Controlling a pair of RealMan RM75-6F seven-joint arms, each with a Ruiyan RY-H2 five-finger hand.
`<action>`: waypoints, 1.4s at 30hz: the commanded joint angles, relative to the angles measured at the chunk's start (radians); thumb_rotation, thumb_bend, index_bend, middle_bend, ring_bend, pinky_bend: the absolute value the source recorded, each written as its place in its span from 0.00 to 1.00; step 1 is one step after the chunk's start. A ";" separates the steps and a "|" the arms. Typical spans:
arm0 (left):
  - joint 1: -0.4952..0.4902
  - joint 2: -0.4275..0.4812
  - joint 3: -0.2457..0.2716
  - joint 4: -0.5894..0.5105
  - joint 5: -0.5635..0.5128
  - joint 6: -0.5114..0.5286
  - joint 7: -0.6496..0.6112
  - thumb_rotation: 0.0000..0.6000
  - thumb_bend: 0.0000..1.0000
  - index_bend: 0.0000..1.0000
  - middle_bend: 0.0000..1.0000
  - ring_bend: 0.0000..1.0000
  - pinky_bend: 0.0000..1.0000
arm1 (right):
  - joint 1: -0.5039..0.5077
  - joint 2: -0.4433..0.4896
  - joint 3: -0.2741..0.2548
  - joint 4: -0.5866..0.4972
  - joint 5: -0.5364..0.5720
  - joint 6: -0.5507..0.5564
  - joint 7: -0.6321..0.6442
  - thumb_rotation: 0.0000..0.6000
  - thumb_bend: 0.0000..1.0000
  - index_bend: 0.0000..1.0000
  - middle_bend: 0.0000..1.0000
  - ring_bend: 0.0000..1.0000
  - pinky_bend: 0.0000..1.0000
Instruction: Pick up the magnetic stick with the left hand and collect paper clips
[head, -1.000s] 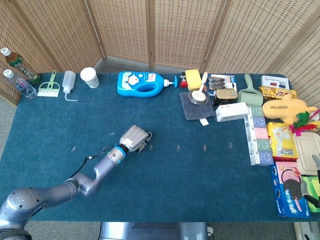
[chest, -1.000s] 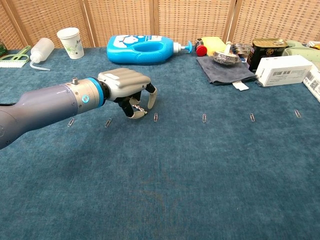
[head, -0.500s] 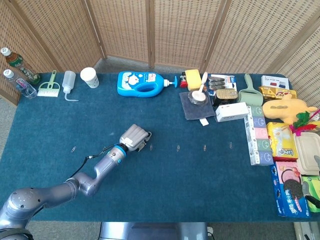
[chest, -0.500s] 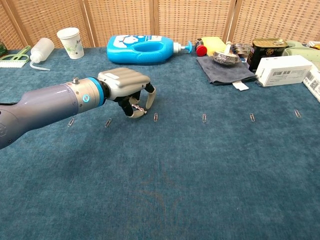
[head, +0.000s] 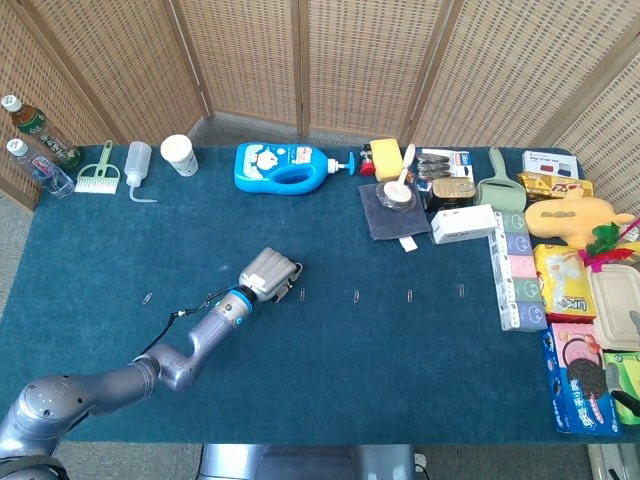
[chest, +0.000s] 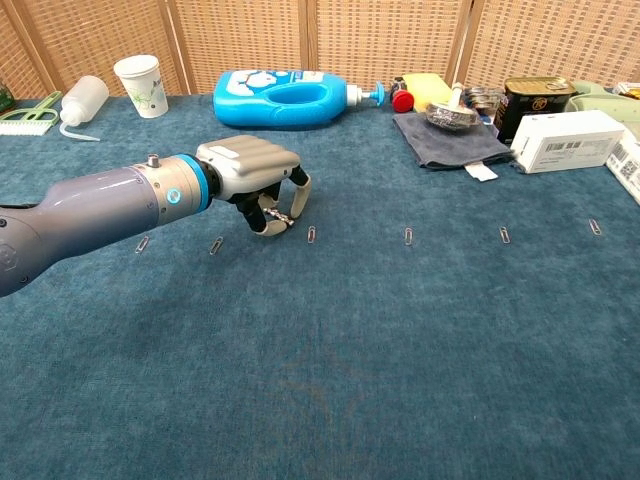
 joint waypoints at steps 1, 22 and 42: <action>0.000 0.001 0.000 0.000 -0.003 -0.002 0.004 1.00 0.35 0.54 1.00 1.00 1.00 | 0.000 -0.001 0.001 0.001 0.000 0.001 0.001 1.00 0.50 0.00 0.02 0.00 0.07; 0.014 0.045 -0.006 -0.046 -0.022 0.014 0.024 1.00 0.35 0.60 1.00 1.00 1.00 | -0.005 -0.004 0.005 0.003 -0.002 0.009 0.002 1.00 0.50 0.00 0.02 0.00 0.07; 0.122 0.293 -0.031 -0.357 0.003 0.194 -0.028 1.00 0.36 0.62 1.00 1.00 1.00 | 0.000 0.001 -0.002 -0.017 -0.037 0.019 -0.004 1.00 0.50 0.00 0.02 0.00 0.07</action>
